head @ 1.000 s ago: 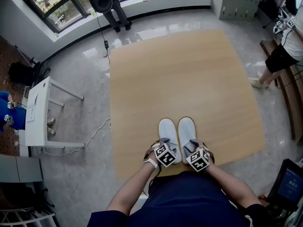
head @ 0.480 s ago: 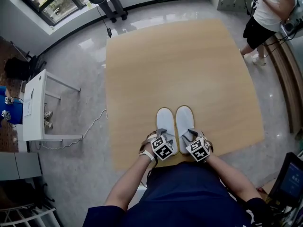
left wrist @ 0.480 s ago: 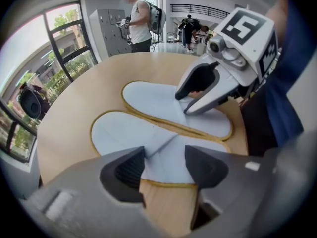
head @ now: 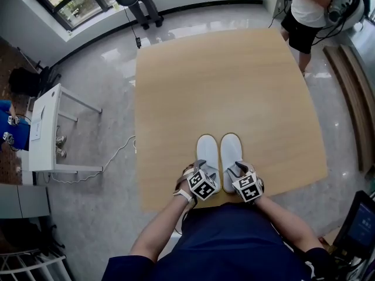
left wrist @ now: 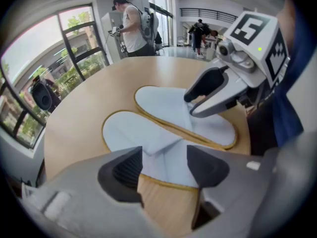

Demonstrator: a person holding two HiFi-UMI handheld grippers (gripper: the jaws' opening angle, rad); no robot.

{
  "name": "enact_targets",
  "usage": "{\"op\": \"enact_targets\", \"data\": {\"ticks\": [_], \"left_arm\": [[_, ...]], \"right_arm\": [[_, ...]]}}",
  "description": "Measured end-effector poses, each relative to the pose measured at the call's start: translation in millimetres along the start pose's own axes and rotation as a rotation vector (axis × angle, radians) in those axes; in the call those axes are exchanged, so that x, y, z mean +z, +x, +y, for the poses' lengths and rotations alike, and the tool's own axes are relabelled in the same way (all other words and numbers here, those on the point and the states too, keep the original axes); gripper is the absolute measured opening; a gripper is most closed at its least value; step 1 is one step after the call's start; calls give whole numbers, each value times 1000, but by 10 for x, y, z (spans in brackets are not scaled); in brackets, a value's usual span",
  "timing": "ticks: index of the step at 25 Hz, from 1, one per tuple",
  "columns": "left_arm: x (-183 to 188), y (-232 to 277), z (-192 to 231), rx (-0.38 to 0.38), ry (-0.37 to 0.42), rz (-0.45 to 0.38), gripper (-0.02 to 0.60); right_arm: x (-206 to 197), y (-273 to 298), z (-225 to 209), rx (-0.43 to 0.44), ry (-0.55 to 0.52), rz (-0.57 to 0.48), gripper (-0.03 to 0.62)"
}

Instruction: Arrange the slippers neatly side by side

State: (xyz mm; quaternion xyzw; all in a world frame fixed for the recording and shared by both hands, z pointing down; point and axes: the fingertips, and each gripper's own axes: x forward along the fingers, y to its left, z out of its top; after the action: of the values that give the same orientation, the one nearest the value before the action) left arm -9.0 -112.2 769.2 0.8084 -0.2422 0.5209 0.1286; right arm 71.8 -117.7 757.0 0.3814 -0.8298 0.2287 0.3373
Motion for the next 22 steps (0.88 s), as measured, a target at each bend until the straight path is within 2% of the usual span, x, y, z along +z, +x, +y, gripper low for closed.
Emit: {"op": "enact_targets", "data": {"ticks": [4,5,6,8,9,10,13,14,17,18,22], "left_arm": [[126,-400,111,9,-193,-149,281],[161,-543,175,21,-259,-202,253],[200,-700,252,42,-326,-259,203],[322,-1038,403,88,-433,-374,65],[426,-1222,455,104,-460,-427,4],[552,-1403,486,115,-467,-473,3],[830,-1720,483,134,-420,-568,3],[924,-1769,446,97,-437,-600,3],[1257,-1819,279,-138,-610,-694,3],[1331,-1804,229,-177,-628,-703,3],[1457,-1732,-1,-178,-516,-665,3]], "right_arm": [[333,-398,-31,33,121,-166,166],[394,-498,-54,35,138,-199,154],[442,-596,-85,33,154,-230,129],[568,-803,-153,23,180,-296,11],[665,-909,-182,16,186,-333,11],[776,-1016,-210,7,187,-372,11],[1102,-1285,-267,-26,176,-469,11],[1192,-1335,-255,-22,175,-487,11],[1431,-1360,-121,46,188,-507,11],[1503,-1357,-60,70,185,-512,11],[1708,-1407,142,118,149,-544,11]]}}
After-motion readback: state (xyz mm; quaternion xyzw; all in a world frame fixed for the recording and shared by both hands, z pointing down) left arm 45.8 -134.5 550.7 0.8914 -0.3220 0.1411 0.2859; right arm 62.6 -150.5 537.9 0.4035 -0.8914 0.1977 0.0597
